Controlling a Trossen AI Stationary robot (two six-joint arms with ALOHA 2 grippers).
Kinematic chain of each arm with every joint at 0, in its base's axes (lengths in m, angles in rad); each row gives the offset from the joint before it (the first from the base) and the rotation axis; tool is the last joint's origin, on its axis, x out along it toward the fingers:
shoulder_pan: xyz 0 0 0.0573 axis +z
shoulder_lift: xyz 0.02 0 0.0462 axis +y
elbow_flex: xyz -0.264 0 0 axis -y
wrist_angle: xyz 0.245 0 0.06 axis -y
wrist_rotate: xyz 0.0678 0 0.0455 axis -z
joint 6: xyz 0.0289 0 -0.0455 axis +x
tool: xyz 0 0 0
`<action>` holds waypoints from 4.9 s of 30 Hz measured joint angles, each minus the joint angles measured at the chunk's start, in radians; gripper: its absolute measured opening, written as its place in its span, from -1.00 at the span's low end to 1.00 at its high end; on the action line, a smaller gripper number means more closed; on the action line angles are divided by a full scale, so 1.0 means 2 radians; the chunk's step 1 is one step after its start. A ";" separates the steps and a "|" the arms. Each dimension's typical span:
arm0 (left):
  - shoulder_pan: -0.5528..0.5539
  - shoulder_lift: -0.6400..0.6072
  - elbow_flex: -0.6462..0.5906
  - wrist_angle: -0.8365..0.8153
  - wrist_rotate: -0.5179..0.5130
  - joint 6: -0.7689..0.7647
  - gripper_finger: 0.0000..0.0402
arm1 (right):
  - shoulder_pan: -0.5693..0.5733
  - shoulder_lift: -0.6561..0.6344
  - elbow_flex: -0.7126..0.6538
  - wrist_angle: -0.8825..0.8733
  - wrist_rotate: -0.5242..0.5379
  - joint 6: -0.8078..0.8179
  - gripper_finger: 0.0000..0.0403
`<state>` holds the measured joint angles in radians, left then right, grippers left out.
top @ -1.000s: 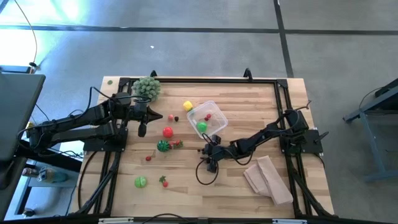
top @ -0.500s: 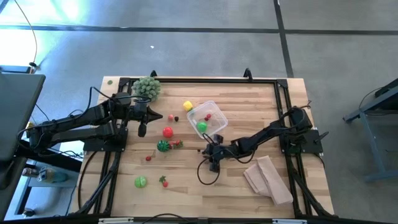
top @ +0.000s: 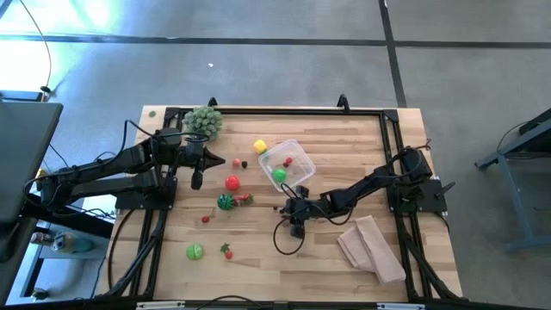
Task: Pick and placing Produce into tupperware
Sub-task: Put the blueberry into the transparent bin, then put the blueberry into the the transparent bin
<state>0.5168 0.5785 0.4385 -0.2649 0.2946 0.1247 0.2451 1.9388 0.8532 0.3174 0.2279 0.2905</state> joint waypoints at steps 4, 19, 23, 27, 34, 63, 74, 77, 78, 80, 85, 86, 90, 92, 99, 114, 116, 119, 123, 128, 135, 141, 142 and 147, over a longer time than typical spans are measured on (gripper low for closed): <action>0.000 0.000 0.000 0.000 0.000 0.000 -1.00 | 0.000 0.000 0.000 0.004 0.003 0.000 -0.44; 0.000 0.000 0.000 0.000 0.000 0.000 -1.00 | -0.002 0.001 0.000 0.018 0.006 -0.015 -0.60; 0.000 0.000 0.000 0.000 0.000 0.000 -1.00 | -0.002 0.001 0.000 0.020 0.006 -0.019 -0.70; 0.000 0.000 0.000 0.000 0.000 0.000 -1.00 | -0.002 0.001 0.000 0.022 0.006 -0.019 -0.78; 0.000 0.000 0.000 0.000 0.000 0.000 -1.00 | -0.002 0.001 0.000 0.023 0.006 -0.019 -0.82; 0.000 0.000 0.000 0.000 0.000 0.000 -1.00 | -0.028 -0.298 0.001 -0.058 0.052 -0.176 -0.83; 0.000 0.000 0.000 0.000 0.000 0.000 -1.00 | -0.168 -0.318 0.002 -0.131 -0.017 -0.151 -0.83; 0.000 0.000 0.000 0.000 0.000 0.000 -1.00 | -0.207 -0.293 0.002 -0.147 -0.055 -0.132 -0.83; 0.000 0.000 0.000 0.000 0.000 0.000 -1.00 | -0.218 -0.282 0.002 -0.148 -0.071 -0.125 -0.83; 0.000 0.000 0.000 0.000 0.000 0.000 -1.00 | -0.235 -0.256 0.002 -0.146 -0.099 -0.119 -0.83; 0.000 0.000 0.000 0.000 0.000 0.000 -1.00 | -0.261 -0.181 0.025 -0.156 -0.135 -0.120 -0.83; 0.000 0.000 0.000 0.000 0.000 0.000 -1.00 | -0.264 -0.166 0.035 -0.157 -0.142 -0.121 -0.83; 0.000 0.000 0.000 0.000 0.000 0.000 -1.00 | -0.264 -0.119 0.076 -0.177 -0.153 -0.129 -0.83; 0.000 0.000 0.000 0.000 0.000 0.000 -1.00 | -0.263 -0.105 0.096 -0.197 -0.154 -0.132 -0.83; 0.000 0.000 0.000 0.000 0.000 0.000 -1.00 | -0.263 -0.093 0.134 -0.244 -0.152 -0.132 -0.83; 0.000 0.000 0.000 0.000 0.000 0.000 -1.00 | -0.140 -0.201 0.134 -0.344 -0.160 -0.124 -0.83; 0.000 0.000 0.000 0.000 0.000 0.000 -1.00 | -0.091 -0.229 0.134 -0.344 -0.120 -0.125 -0.83; 0.000 0.000 0.000 0.000 0.000 0.000 -1.00 | -0.013 -0.272 0.134 -0.351 -0.041 -0.118 -0.83; 0.000 0.000 0.000 0.000 0.000 0.000 -1.00 | 0.090 -0.309 0.134 -0.368 0.090 -0.070 -0.83; 0.000 0.000 0.000 0.000 0.000 0.000 -1.00 | 0.188 -0.311 0.098 -0.370 0.187 0.028 -0.83; 0.000 0.000 0.000 0.000 0.000 0.000 -1.00 | 0.234 -0.258 -0.043 -0.180 0.212 0.146 -0.83; 0.000 0.000 0.000 0.000 0.000 0.000 -1.00 | 0.191 -0.162 -0.115 0.049 0.206 0.069 -0.78; 0.000 0.000 0.000 0.000 0.000 0.000 -1.00 | 0.183 -0.145 -0.117 0.071 0.203 0.057 -0.76; 0.000 0.000 0.000 0.000 0.000 0.000 -1.00 | 0.139 -0.073 -0.098 0.112 0.179 0.024 -0.60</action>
<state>0.5169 0.5783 0.4385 -0.2649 0.2943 0.1248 0.5239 1.7926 0.6580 0.5416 0.5863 0.3394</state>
